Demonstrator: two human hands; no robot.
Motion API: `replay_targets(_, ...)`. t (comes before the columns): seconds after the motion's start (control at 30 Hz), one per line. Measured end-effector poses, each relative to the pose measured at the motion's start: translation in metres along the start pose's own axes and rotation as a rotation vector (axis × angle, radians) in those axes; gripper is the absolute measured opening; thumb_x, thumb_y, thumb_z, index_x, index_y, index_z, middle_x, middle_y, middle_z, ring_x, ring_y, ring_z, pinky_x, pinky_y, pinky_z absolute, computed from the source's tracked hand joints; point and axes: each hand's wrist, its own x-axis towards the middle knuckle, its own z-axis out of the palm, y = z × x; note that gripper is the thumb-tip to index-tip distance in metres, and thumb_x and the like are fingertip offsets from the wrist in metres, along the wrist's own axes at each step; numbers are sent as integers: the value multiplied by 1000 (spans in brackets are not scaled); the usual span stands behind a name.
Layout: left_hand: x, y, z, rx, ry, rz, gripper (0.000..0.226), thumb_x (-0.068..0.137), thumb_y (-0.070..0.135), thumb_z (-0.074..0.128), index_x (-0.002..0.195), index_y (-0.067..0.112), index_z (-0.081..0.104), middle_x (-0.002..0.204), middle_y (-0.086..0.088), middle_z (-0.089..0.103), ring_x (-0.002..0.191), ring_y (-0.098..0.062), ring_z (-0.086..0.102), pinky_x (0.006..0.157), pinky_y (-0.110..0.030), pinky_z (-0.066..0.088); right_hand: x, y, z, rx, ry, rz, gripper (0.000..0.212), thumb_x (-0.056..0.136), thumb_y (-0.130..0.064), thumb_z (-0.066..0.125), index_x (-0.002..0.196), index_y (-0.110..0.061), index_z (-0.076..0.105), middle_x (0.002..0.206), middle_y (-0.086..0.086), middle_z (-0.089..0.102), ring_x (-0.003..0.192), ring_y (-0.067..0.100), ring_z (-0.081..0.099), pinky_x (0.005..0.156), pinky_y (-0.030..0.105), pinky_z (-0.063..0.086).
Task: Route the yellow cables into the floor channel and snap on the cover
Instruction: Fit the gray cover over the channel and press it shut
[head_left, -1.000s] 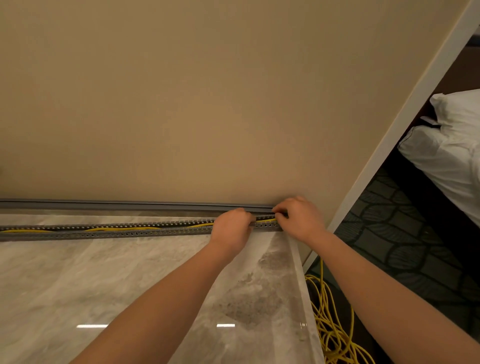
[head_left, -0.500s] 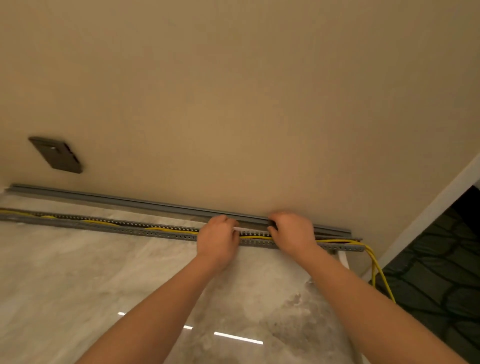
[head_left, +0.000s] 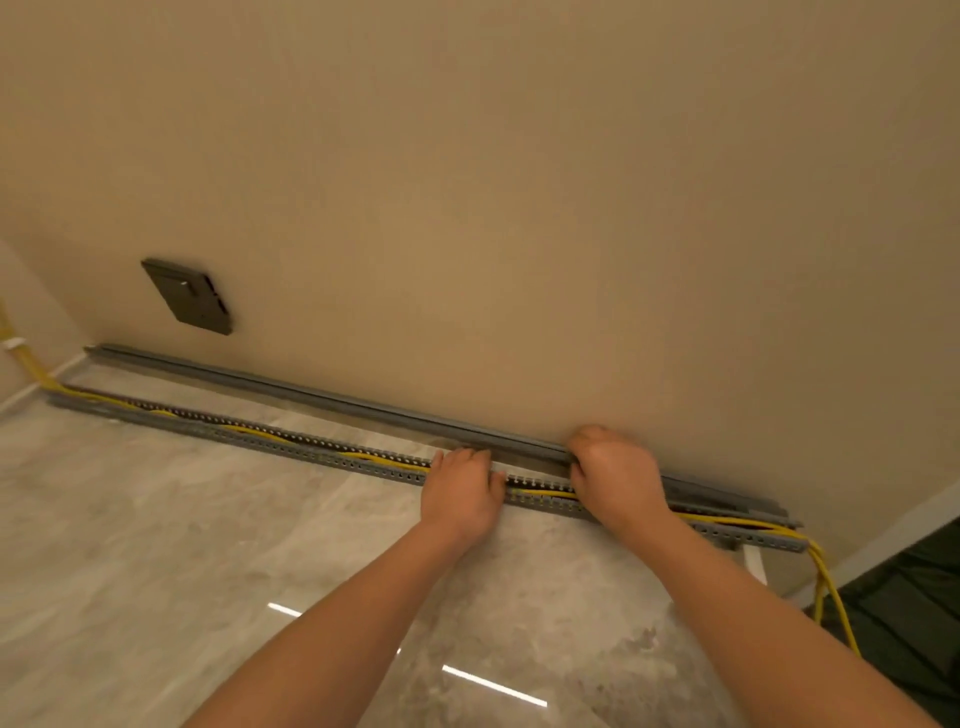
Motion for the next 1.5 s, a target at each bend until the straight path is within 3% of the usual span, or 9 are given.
replay_targets(0.2,-9,-1,-20,-337,80,-172,43,101,37,33,123,7,54,122,-14,62,117,-33,54,98,-41,42,-13,1,-9,68,249,53,7,82,-20,63,84,-15,58,85,6,61,83,30,58,72,38,43)
replay_targets(0.53,-18,-7,-48,-1153,195,-635,52,100,41,39,119,-6,52,124,-24,59,113,-39,58,98,-46,47,-39,9,-53,61,124,256,36,92,-36,37,66,-15,51,80,10,69,75,31,64,57,32,39)
replay_targets(0.63,-17,-20,-45,-1284,291,-673,35,98,31,46,104,-3,52,109,-23,66,91,-33,69,83,-47,57,-46,13,-58,39,76,225,38,93,-37,36,66,-15,52,86,12,71,81,33,66,61,33,41)
replay_targets(0.73,-37,-19,-61,-1397,333,-655,22,101,13,44,99,-7,50,75,-17,64,48,-13,67,46,-25,56,-50,1,-62,33,49,160,45,96,-44,34,71,-15,56,88,11,72,87,31,67,65,33,41)
replay_targets(0.8,-48,-17,-63,-1447,278,-630,22,101,10,44,99,-11,52,67,-14,60,37,-6,62,39,-18,52,-50,-15,-63,75,14,108,50,95,-56,32,72,-17,53,86,8,71,89,29,67,66,33,41)
replay_targets(0.97,-69,-18,-66,-1435,170,-545,30,97,10,49,117,-13,52,67,-8,67,44,-4,66,45,-18,55,-40,-83,-63,122,-68,-75,32,86,-57,46,89,-27,57,88,-2,69,89,24,65,62,29,38)
replay_targets(1.1,-85,-34,-74,-1297,100,-479,20,95,21,50,100,5,61,87,-10,72,70,-11,67,65,-25,53,-24,-132,-59,190,-103,-152,20,82,-37,52,98,-28,59,95,-1,70,91,26,64,63,30,42)
replay_targets(1.37,-85,-145,-121,-1465,447,-681,44,95,24,56,132,6,40,115,-14,63,87,-22,67,64,-27,55,-13,-135,-44,124,-33,-161,21,83,-43,49,94,-26,57,85,-2,70,80,26,65,60,32,44)
replay_targets(1.5,-80,-196,-145,-1554,494,-661,25,98,7,45,123,7,39,102,-17,58,70,-20,62,68,-32,55,1,-151,-43,8,-90,-150,27,86,-49,47,92,-25,57,89,-2,71,86,23,66,61,31,42)
